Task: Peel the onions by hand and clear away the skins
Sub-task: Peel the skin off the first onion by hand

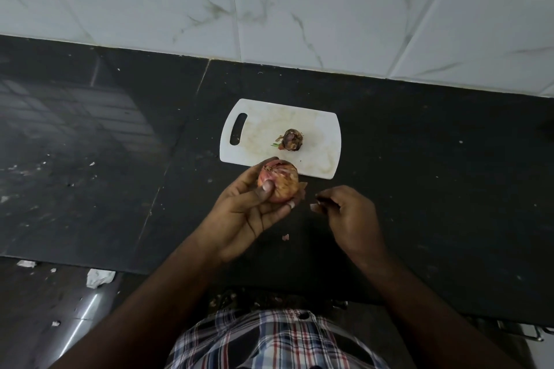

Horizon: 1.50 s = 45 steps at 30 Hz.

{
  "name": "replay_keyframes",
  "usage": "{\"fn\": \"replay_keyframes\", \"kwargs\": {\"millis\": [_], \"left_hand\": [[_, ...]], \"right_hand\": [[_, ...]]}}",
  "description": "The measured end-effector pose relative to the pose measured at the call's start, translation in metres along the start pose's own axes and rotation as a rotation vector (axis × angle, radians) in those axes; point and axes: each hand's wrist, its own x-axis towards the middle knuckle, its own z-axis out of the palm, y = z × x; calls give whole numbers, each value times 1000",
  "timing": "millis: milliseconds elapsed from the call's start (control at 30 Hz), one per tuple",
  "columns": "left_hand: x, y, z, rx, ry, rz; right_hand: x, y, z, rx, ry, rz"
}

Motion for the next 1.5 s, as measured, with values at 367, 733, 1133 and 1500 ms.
{"fn": "replay_keyframes", "kwargs": {"millis": [367,733,1133,1500], "left_hand": [[-2,11,-7,127,30,-67],[5,7,-11,336,50,25],[2,9,-11,256,-49,-3],[4,0,-10,220,-103,-2]], "right_hand": [[14,-59,-24,485,-156,136],[32,-79,-15,282,-83,16],[35,-72,-9,527,-36,271],[43,-32,3,217,123,404]]}}
